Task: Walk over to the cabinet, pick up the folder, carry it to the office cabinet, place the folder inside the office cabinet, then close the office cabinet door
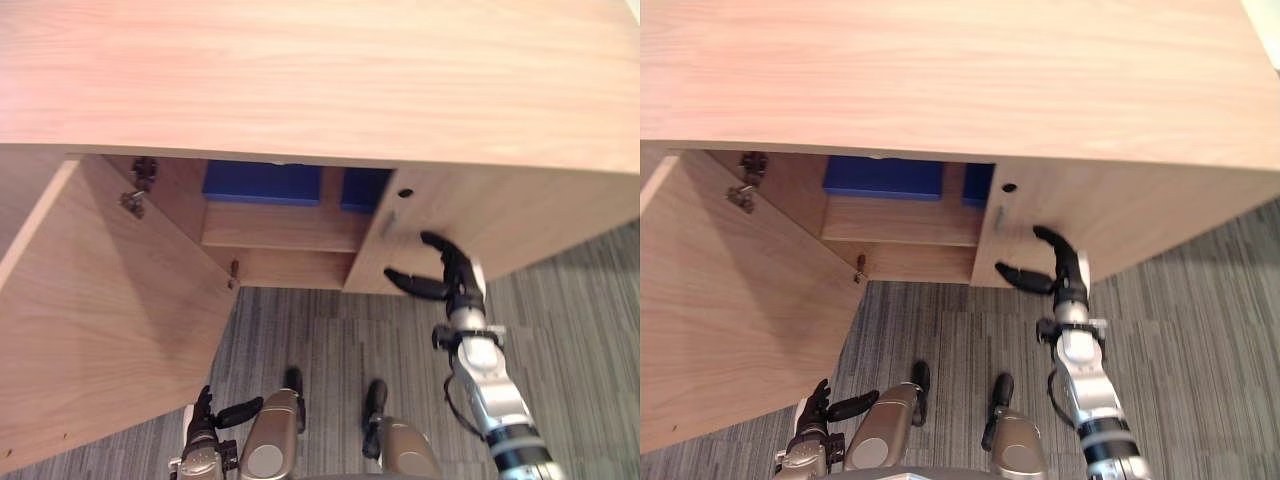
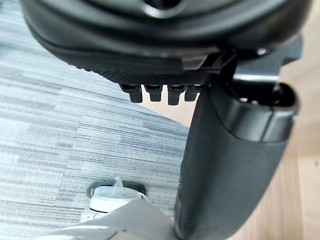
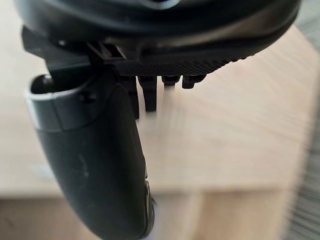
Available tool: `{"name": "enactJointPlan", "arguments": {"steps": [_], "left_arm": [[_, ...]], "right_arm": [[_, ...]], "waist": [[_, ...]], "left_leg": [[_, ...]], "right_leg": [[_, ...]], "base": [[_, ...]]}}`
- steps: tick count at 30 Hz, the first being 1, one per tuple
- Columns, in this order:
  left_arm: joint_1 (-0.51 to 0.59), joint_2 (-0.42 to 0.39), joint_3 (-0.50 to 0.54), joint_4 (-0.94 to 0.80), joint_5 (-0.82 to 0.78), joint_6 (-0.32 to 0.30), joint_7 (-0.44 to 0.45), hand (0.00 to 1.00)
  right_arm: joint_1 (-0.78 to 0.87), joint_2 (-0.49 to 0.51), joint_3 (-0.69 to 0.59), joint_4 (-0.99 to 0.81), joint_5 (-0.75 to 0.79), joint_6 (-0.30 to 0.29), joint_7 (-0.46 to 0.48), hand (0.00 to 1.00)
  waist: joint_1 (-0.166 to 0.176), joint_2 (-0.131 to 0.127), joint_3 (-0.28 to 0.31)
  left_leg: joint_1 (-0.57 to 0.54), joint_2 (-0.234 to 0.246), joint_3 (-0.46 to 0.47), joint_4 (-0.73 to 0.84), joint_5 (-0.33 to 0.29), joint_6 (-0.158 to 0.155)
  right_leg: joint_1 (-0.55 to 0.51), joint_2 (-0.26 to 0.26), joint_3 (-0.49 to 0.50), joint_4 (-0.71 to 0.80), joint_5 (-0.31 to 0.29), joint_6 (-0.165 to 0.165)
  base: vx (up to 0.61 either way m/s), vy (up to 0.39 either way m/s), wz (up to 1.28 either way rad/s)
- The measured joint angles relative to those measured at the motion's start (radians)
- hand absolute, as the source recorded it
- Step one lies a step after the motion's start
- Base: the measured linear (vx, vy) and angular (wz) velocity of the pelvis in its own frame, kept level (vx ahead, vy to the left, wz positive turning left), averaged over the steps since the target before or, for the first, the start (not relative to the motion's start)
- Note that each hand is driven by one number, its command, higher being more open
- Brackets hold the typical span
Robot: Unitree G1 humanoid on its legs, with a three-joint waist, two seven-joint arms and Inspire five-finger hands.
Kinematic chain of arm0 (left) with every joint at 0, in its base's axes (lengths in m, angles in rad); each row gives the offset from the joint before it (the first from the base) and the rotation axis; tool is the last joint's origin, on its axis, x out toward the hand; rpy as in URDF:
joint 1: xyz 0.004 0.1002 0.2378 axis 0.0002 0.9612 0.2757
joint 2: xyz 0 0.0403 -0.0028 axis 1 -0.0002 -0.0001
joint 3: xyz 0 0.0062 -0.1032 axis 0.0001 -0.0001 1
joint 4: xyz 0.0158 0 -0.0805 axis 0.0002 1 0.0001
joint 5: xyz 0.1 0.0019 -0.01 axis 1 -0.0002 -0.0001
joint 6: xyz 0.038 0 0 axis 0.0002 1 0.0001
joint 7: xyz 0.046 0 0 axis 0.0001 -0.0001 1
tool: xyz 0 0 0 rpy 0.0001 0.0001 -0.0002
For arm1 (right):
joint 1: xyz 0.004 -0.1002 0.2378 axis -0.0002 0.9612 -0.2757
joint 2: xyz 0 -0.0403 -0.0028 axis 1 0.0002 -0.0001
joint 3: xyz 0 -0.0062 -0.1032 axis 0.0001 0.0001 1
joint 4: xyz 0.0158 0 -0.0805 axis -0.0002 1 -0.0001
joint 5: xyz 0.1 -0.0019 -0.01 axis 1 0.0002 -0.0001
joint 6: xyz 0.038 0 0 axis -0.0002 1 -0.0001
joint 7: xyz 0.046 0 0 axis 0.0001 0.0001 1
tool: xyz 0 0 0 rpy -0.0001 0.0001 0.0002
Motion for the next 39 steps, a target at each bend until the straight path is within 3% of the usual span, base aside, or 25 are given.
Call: {"name": "enactJointPlan", "arguments": {"steps": [7, 8, 13, 16, 19, 25, 30, 35, 39], "left_arm": [[0.041, -0.037, 0.106, -0.104, -0.120, -0.028, -0.001, 1.00], [0.051, -0.036, 0.138, -0.135, -0.146, -0.033, 0.000, 1.00], [0.102, -0.021, 0.265, -0.276, -0.197, -0.037, 0.014, 1.00], [0.156, 0.004, 0.336, -0.366, -0.220, -0.038, 0.027, 1.00], [0.182, 0.080, 0.388, -0.453, -0.235, -0.038, 0.045, 1.00], [0.168, 0.192, 0.390, -0.644, -0.234, -0.079, 0.041, 1.00], [0.119, 0.254, 0.310, -0.695, -0.232, -0.096, 0.029, 1.00], [0.078, 0.290, 0.247, -0.718, -0.190, -0.099, 0.009, 1.00], [0.036, 0.311, 0.236, -0.701, -0.153, -0.097, 0.021, 1.00]], "right_arm": [[0.029, 0.094, 0.024, 0.303, -0.176, 0.005, 0.040, 1.00], [0.025, 0.102, 0.024, 0.326, -0.197, 0.005, 0.039, 1.00], [0.004, 0.103, -0.017, 0.365, -0.222, 0.006, 0.024, 1.00], [0.016, 0.102, -0.038, 0.365, -0.223, 0.008, 0.018, 1.00], [0.044, 0.101, -0.050, 0.364, -0.220, 0.009, 0.013, 1.00], [0.081, 0.082, -0.075, 0.364, -0.206, 0.010, 0.016, 1.00], [0.110, 0.080, -0.097, 0.365, -0.193, 0.010, 0.030, 1.00], [0.130, 0.088, -0.096, 0.394, -0.194, 0.010, 0.044, 1.00], [0.144, 0.089, -0.099, 0.406, -0.194, 0.010, 0.046, 1.00]], "waist": [[0.078, 0.006, -0.045], [0.098, 0.007, -0.046], [0.131, 0.024, -0.063], [0.135, 0.033, -0.082], [0.158, 0.029, -0.105], [0.148, 0.030, -0.120], [0.126, 0.025, -0.146], [0.101, -0.002, -0.159], [0.089, -0.003, -0.160]], "left_leg": [[0.044, -0.073, -0.193, -0.124, 0.088, -0.026], [0.057, -0.084, -0.229, -0.170, 0.120, -0.035], [0.120, -0.085, -0.366, -0.382, 0.245, -0.071], [0.146, -0.074, -0.377, -0.451, 0.273, -0.075], [0.156, -0.080, -0.391, -0.469, 0.301, -0.072], [0.156, -0.098, -0.435, -0.469, 0.321, -0.070], [0.153, -0.090, -0.430, -0.469, 0.325, -0.077], [0.157, -0.048, -0.381, -0.470, 0.326, -0.079], [0.162, -0.012, -0.345, -0.475, 0.325, -0.079]], "right_leg": [[0.092, -0.021, -0.122, -0.010, -0.055, -0.026], [0.104, -0.021, -0.155, -0.009, -0.063, -0.031], [0.137, -0.030, -0.286, 0.009, -0.117, -0.020], [0.144, -0.044, -0.336, 0.061, -0.160, -0.013], [0.140, -0.063, -0.357, 0.125, -0.202, -0.004], [0.137, -0.081, -0.344, 0.181, -0.245, -0.010], [0.125, -0.070, -0.306, 0.181, -0.246, -0.011], [0.110, -0.027, -0.242, 0.144, -0.219, -0.029], [0.111, 0.009, -0.204, 0.099, -0.187, -0.044]], "base": [[0.09, -0.068, 0.99], [0.00, -0.088, 0.77], [-0.07, -0.114, 0.93], [-0.07, -0.068, 0.57], [-0.01, -0.068, 0.34], [-0.01, -0.064, 0.24], [-0.07, -0.043, -0.05], [-0.10, -0.049, -0.32], [-0.12, -0.050, -0.37]]}}
